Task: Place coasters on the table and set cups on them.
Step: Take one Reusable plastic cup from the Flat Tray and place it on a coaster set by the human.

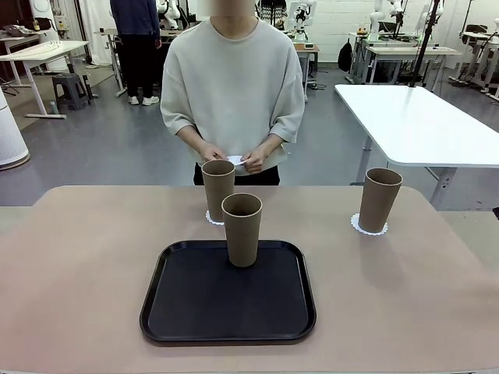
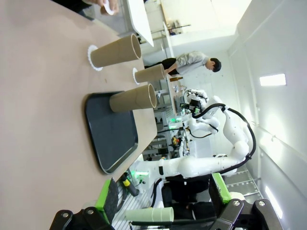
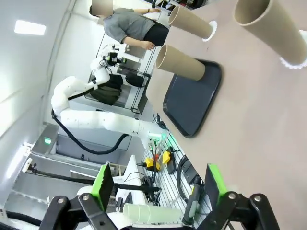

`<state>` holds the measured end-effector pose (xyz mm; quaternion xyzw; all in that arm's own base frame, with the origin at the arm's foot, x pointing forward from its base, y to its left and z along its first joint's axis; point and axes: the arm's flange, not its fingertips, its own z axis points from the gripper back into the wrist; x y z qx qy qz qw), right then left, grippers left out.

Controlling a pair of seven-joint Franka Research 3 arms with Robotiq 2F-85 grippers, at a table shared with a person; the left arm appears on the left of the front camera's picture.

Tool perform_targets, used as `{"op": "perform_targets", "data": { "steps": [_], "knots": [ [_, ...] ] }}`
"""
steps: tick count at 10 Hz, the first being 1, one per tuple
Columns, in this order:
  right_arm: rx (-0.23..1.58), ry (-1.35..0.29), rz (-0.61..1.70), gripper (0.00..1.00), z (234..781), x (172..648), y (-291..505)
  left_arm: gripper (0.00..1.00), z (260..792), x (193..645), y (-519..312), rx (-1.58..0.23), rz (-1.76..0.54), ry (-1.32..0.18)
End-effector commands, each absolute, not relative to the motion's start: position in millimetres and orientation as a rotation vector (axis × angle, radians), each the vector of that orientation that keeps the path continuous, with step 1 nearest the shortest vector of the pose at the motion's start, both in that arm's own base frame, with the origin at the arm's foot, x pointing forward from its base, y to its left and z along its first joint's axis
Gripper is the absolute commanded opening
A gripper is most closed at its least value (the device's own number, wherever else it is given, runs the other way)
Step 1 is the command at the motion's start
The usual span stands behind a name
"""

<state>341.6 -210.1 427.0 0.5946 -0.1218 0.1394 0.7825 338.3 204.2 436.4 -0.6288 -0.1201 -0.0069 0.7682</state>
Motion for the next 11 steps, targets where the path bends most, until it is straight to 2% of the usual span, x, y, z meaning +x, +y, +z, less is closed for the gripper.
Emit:
{"op": "perform_targets", "data": {
  "steps": [1,6,8,9,11],
  "knots": [
    [1.303,-0.261,0.292,1.0,431.7,341.6,-230.6,1.0,437.2,337.5,203.9,-1.356,-0.009,-0.274],
    [1.337,-0.297,0.221,1.0,426.6,327.7,-273.3,1.0,437.2,337.5,203.9,-1.356,-0.009,-0.274],
    [1.304,-0.32,0.304,1.0,426.5,323.7,-268.6,1.0,437.2,337.5,203.9,-1.356,-0.009,-0.274],
    [1.319,-0.281,0.201,1.0,424.8,322.9,-270.1,1.0,437.2,337.5,203.9,-1.356,-0.009,-0.274],
    [1.319,-0.281,0.201,1.0,424.8,322.9,-270.1,1.0,437.2,337.5,203.9,-1.356,-0.009,-0.274]
  ]
}}
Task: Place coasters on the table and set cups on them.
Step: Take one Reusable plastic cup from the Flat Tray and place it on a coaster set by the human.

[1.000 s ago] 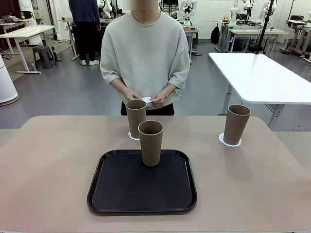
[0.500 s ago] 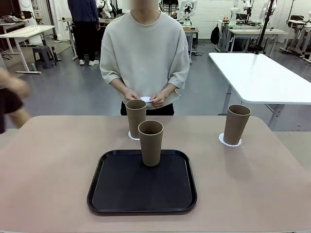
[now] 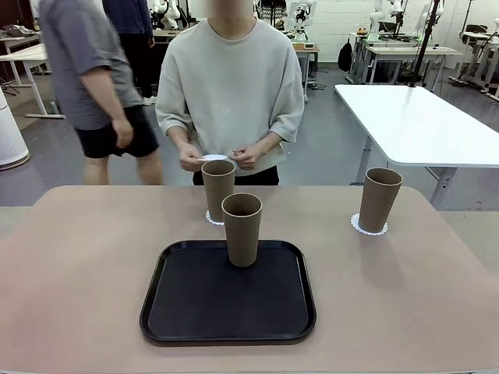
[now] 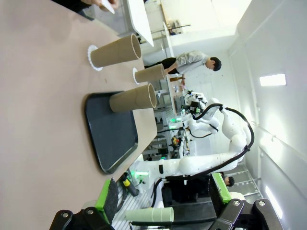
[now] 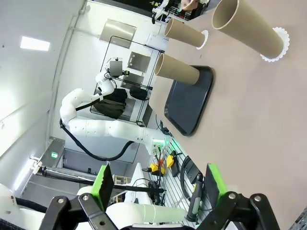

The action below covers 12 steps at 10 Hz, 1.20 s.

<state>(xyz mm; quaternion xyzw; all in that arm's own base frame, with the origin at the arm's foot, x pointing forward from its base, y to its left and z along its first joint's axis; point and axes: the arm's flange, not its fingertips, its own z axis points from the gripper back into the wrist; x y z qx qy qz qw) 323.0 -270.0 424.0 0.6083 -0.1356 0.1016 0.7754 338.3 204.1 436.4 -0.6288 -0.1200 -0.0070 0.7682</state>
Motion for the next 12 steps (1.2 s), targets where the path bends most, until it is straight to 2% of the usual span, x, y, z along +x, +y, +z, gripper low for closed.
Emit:
{"op": "perform_targets", "data": {
  "steps": [1,12],
  "knots": [
    [1.319,-0.281,0.201,1.0,424.8,322.9,-270.1,1.0,437.2,337.5,203.9,-1.356,-0.009,-0.274],
    [1.319,-0.281,0.201,1.0,424.8,322.9,-270.1,1.0,437.2,337.5,203.9,-1.356,-0.009,-0.274]
  ]
}}
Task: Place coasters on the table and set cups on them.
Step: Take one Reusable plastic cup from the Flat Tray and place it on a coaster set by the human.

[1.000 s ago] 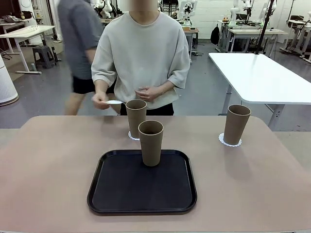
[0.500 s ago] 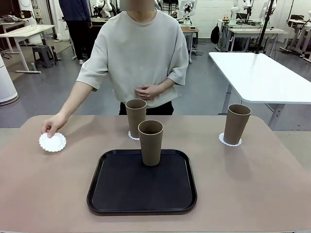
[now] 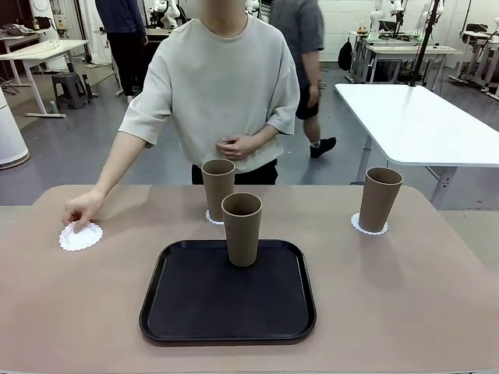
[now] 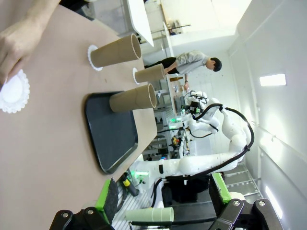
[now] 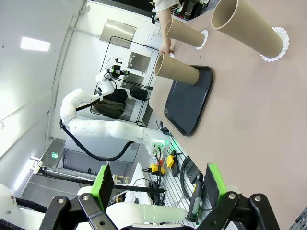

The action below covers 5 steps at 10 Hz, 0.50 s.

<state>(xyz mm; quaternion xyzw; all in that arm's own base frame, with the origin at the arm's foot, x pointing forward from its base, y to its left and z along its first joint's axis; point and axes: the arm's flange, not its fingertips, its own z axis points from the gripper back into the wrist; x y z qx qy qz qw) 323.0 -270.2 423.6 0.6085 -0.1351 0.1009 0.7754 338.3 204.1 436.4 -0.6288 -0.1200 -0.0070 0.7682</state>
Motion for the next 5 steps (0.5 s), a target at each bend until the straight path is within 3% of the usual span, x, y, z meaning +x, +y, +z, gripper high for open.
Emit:
{"op": "perform_targets", "data": {
  "steps": [1,5],
  "knots": [
    [1.319,-0.281,0.201,1.0,424.8,322.9,-270.1,1.0,437.2,337.5,203.9,-1.356,-0.009,-0.274],
    [1.319,-0.281,0.201,1.0,424.8,322.9,-270.1,1.0,437.2,337.5,203.9,-1.356,-0.009,-0.274]
  ]
}}
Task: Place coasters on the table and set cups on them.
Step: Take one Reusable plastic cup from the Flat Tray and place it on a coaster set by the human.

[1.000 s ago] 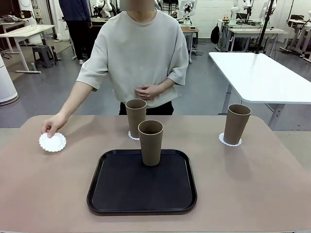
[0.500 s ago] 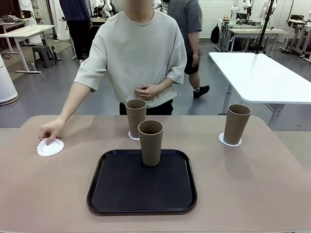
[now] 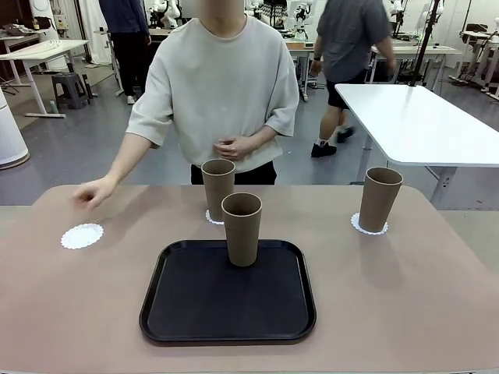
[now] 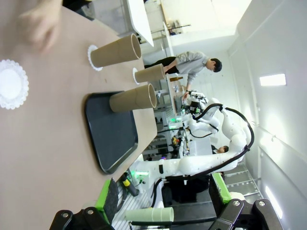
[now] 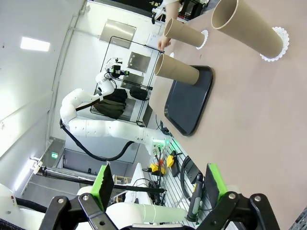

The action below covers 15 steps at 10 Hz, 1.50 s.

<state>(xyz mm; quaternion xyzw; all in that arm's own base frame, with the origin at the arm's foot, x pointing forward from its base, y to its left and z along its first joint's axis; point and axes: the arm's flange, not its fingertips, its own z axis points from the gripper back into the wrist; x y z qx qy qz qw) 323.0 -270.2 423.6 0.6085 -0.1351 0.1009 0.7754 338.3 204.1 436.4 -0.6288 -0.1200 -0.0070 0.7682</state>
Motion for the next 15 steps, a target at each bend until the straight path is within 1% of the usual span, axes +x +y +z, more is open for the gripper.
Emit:
{"op": "perform_targets", "data": {
  "steps": [1,10,11,13,14,15],
  "knots": [
    [1.319,-0.281,0.201,1.0,424.8,322.9,-270.1,1.0,437.2,337.5,203.9,-1.356,-0.009,-0.274],
    [1.319,-0.281,0.201,1.0,424.8,322.9,-270.1,1.0,436.4,338.3,204.1,-1.365,-0.015,-0.26],
    [1.319,-0.281,0.201,1.0,424.8,322.9,-270.1,1.0,445.8,340.4,196.0,-1.33,-0.121,-0.256],
    [1.319,-0.281,0.201,1.0,424.8,322.9,-270.1,1.0,471.7,345.1,178.2,-1.184,-0.272,-0.313],
    [1.319,-0.281,0.201,1.0,424.8,322.9,-270.1,1.0,490.6,342.5,166.3,-1.063,-0.342,-0.34],
    [1.319,-0.281,0.201,1.0,424.8,322.9,-270.1,1.0,514.1,339.1,147.2,-0.905,-0.378,-0.359]
  ]
}}
